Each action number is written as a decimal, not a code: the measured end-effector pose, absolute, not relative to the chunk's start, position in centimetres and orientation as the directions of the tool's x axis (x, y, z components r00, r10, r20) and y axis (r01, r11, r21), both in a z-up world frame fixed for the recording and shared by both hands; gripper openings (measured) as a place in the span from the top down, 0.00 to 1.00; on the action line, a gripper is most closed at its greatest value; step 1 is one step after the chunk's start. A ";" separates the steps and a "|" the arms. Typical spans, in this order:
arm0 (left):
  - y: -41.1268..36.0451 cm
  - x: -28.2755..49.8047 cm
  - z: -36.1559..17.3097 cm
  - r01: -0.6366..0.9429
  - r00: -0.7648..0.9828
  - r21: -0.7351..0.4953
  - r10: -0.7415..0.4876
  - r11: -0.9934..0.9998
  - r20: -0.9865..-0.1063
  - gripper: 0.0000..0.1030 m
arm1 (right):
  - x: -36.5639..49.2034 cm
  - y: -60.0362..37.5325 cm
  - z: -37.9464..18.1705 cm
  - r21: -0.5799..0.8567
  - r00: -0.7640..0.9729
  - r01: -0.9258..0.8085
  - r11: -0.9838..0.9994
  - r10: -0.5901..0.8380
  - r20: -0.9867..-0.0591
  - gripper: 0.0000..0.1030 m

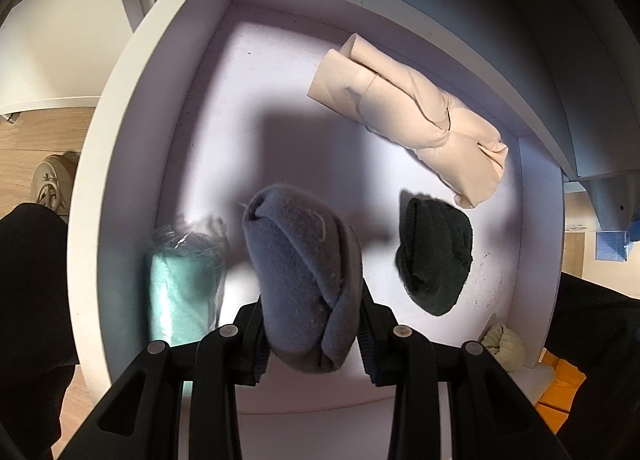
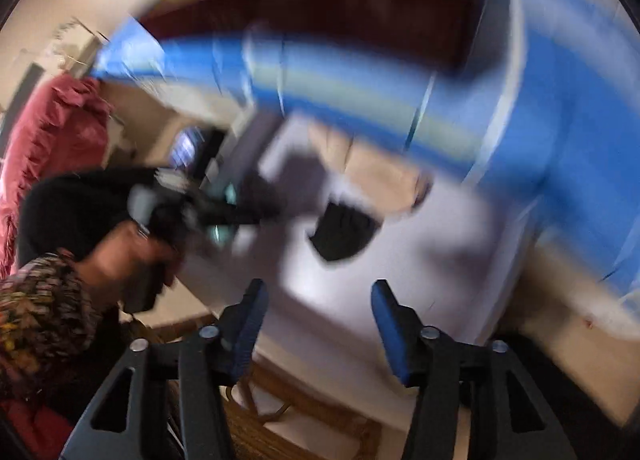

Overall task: Organize soft objects
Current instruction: 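Return the right tool into the drawer and grasp the black knit garment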

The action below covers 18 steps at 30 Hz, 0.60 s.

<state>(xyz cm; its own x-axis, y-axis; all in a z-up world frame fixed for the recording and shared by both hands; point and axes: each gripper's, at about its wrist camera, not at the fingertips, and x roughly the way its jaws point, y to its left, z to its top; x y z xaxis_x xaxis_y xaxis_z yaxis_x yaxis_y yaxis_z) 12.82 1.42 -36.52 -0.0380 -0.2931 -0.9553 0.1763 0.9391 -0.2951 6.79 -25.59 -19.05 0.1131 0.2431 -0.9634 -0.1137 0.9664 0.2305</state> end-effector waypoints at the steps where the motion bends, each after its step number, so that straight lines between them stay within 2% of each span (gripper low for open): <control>1: 1.3 12.7 -36.4 0.174 -0.038 -0.294 -0.292 0.940 -0.956 0.66 | 6.9 -25.6 -21.0 0.236 0.076 -0.081 0.968 0.242 -0.967 0.43; 4: 1.3 12.6 -36.0 0.165 -0.033 -0.302 -0.301 0.939 -0.953 0.66 | 7.5 -25.5 -25.9 0.245 0.002 0.019 0.969 0.245 -0.970 0.43; 9: 1.9 12.4 -34.8 0.153 -0.011 -0.308 -0.310 0.939 -0.951 0.66 | 9.4 -26.3 -31.8 0.232 0.006 0.213 0.949 0.236 -0.972 0.29; 11: 2.3 12.2 -34.3 0.146 -0.006 -0.312 -0.314 0.939 -0.949 0.66 | 10.3 -26.7 -32.8 0.254 0.029 0.266 0.930 0.256 -0.966 0.19; 15: 2.9 11.8 -32.7 0.128 0.009 -0.319 -0.322 0.939 -0.947 0.66 | 12.1 -26.6 -34.4 0.289 0.063 0.323 0.901 0.284 -0.957 0.17; 18: 3.3 11.8 -31.0 0.129 0.039 -0.320 -0.328 0.938 -0.944 0.66 | 13.2 -25.8 -35.8 0.264 0.038 0.322 0.909 0.266 -0.963 0.17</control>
<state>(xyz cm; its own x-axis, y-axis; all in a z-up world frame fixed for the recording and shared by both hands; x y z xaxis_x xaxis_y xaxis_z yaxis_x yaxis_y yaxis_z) 11.81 3.25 -30.97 0.0392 -0.3276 -0.9440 0.1292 0.9384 -0.3203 13.16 -25.85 -35.81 0.0379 0.2660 -0.9632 0.3224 0.9091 0.2637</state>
